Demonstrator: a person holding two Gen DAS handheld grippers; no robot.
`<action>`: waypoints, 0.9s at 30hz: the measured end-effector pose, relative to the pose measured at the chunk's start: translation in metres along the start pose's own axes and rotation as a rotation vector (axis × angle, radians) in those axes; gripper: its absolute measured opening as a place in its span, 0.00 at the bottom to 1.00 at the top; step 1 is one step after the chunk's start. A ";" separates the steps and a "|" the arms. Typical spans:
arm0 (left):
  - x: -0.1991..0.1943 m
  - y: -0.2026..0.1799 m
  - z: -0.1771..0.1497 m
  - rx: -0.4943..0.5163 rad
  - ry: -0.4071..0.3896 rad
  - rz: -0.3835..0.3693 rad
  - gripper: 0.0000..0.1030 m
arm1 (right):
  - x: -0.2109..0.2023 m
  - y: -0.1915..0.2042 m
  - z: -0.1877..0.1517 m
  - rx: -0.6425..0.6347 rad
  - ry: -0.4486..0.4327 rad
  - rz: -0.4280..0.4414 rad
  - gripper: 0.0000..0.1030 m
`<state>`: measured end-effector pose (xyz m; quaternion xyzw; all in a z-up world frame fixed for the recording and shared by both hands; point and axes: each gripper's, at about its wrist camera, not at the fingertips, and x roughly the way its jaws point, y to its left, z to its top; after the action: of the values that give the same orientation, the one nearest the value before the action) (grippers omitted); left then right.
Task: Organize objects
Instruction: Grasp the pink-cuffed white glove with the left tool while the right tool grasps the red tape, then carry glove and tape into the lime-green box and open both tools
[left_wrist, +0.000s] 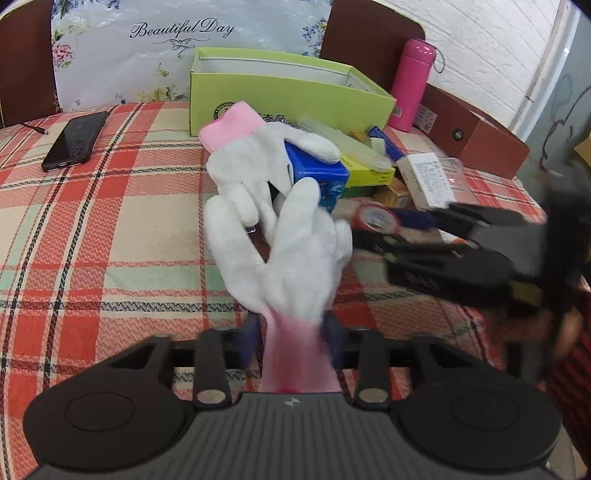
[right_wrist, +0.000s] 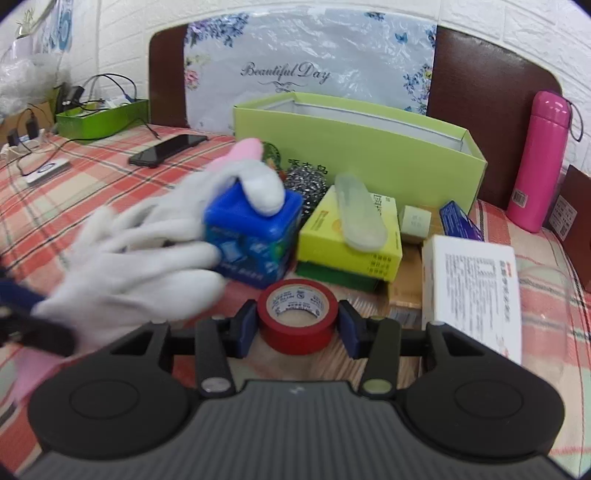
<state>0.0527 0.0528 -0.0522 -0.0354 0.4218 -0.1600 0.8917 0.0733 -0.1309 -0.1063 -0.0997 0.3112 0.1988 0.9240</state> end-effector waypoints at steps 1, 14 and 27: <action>0.004 -0.001 0.001 0.004 -0.006 0.014 0.61 | -0.007 0.001 -0.004 0.005 0.001 0.000 0.44; -0.036 -0.002 0.043 0.037 -0.091 -0.211 0.12 | -0.062 -0.028 0.055 0.037 -0.185 0.031 0.44; 0.014 0.016 0.215 -0.017 -0.341 -0.021 0.12 | 0.036 -0.081 0.176 0.124 -0.230 -0.058 0.44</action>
<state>0.2296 0.0483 0.0721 -0.0740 0.2653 -0.1577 0.9483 0.2287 -0.1381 0.0146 -0.0280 0.2117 0.1628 0.9633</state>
